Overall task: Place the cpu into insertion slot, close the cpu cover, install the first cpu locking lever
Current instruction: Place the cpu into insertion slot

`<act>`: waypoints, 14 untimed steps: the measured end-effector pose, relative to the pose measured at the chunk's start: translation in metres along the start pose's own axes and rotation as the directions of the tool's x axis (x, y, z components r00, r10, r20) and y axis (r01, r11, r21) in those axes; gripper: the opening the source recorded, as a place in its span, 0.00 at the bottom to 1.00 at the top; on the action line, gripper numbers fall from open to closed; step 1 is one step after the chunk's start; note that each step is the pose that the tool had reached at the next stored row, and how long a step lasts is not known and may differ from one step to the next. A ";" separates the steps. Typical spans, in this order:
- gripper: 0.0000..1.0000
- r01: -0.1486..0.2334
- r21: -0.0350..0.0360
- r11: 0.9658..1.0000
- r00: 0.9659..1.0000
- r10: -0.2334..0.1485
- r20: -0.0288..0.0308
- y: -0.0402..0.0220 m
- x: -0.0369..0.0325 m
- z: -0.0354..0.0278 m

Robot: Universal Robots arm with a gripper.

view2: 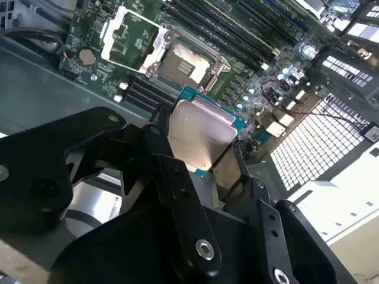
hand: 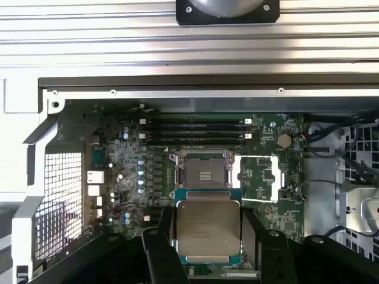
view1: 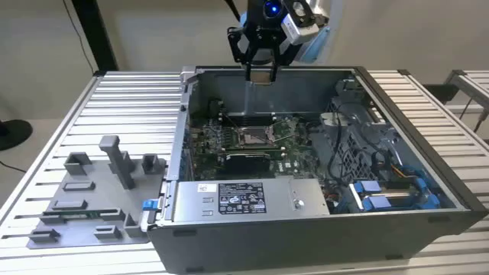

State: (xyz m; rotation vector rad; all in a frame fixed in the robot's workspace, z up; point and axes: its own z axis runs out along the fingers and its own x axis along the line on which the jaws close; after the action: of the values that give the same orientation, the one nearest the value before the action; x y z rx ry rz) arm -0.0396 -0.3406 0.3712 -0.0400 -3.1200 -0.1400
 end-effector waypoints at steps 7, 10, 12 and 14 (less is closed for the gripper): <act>0.00 0.000 0.000 1.000 1.000 0.000 0.000 0.0000 0.0000 0.0000; 0.00 0.000 0.000 1.000 1.000 0.000 0.000 0.0000 0.0000 0.0000; 0.00 0.000 0.000 1.000 1.000 0.000 0.000 0.0000 0.0000 0.0000; 0.00 -0.004 0.000 1.000 1.000 0.004 0.000 0.0000 0.0000 0.0000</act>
State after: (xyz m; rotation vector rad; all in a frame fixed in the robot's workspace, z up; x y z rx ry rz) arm -0.0396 -0.3406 0.3712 -0.0459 -3.1201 -0.1401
